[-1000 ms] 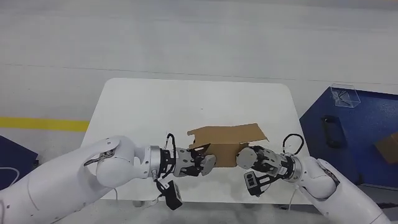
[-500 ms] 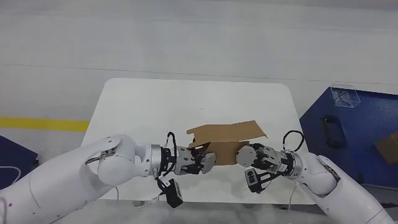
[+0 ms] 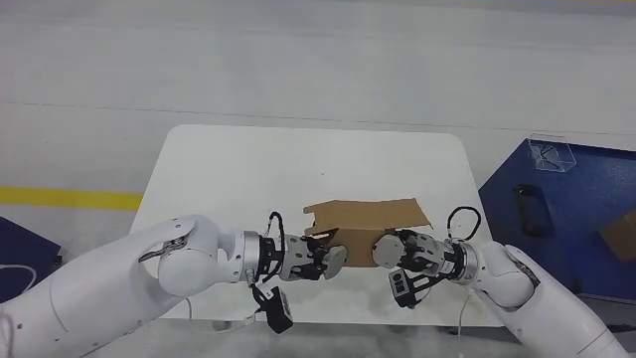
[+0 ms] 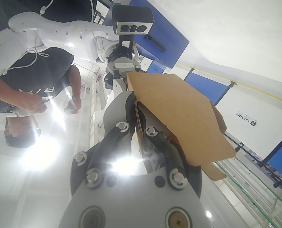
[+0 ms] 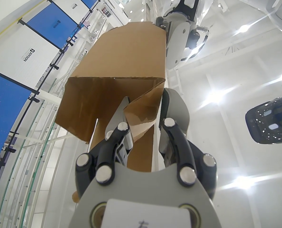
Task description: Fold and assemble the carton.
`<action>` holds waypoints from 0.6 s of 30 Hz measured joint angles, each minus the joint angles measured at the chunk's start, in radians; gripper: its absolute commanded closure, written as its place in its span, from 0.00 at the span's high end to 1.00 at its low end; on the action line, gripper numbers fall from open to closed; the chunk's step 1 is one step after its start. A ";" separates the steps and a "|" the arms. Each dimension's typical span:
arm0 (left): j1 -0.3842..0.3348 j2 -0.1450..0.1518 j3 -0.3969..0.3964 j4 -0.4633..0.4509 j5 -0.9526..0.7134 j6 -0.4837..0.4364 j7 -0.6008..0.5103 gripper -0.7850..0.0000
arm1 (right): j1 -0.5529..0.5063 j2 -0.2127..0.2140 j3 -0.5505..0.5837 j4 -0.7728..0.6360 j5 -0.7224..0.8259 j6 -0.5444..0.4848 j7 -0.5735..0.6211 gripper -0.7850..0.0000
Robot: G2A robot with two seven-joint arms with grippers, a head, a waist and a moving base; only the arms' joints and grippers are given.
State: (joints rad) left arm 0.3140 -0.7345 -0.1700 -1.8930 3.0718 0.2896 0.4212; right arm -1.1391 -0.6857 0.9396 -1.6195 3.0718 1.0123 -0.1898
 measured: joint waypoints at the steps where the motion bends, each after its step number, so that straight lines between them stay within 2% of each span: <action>1: 0.000 0.000 0.000 0.001 0.000 -0.001 0.000 0.00 | 0.001 -0.001 -0.001 0.000 0.000 0.000 -0.001 0.32; 13: 0.001 -0.001 0.000 0.012 0.000 -0.007 -0.026 0.00 | 0.007 -0.011 0.009 0.004 0.000 0.000 -0.005 0.31; 18: 0.001 0.003 0.000 0.009 0.000 -0.017 -0.040 0.00 | 0.005 -0.015 0.017 0.000 0.000 0.000 -0.018 0.25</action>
State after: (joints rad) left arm 0.3145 -0.7313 -0.1700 -1.8843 3.0718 0.2721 0.3810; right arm -1.1336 -0.7008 0.9564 -1.6198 3.0715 1.0123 -0.2075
